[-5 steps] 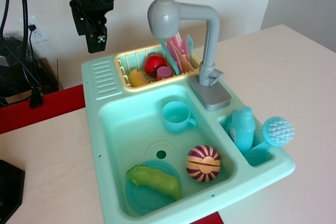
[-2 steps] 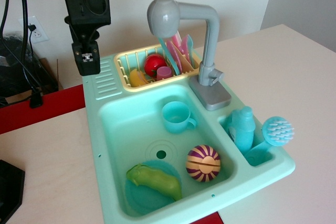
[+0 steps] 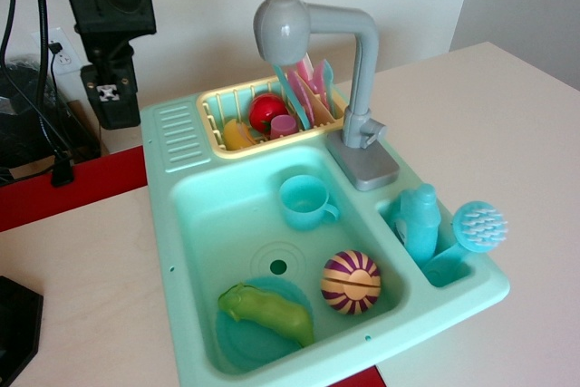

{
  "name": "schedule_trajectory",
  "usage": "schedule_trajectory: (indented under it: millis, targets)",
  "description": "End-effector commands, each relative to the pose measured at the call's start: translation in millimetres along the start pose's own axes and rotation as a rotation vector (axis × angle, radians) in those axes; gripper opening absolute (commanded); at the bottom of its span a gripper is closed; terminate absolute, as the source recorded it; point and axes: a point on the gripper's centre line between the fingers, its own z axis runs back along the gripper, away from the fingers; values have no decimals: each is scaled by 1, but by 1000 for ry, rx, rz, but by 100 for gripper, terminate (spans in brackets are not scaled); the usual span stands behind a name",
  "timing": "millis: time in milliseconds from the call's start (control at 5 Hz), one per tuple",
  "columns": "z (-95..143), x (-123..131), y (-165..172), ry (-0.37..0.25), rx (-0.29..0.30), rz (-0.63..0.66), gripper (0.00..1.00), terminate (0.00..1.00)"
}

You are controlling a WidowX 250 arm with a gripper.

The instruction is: Turn faucet front to right

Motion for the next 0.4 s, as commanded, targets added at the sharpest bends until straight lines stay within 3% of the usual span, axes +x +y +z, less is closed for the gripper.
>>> schedule_trajectory:
  millis: [0, 200]
  targets:
    - [8, -22, 0, -40, 36, -6, 100, 0]
    - [4, -27, -1, -28, 47, 0, 100, 100]
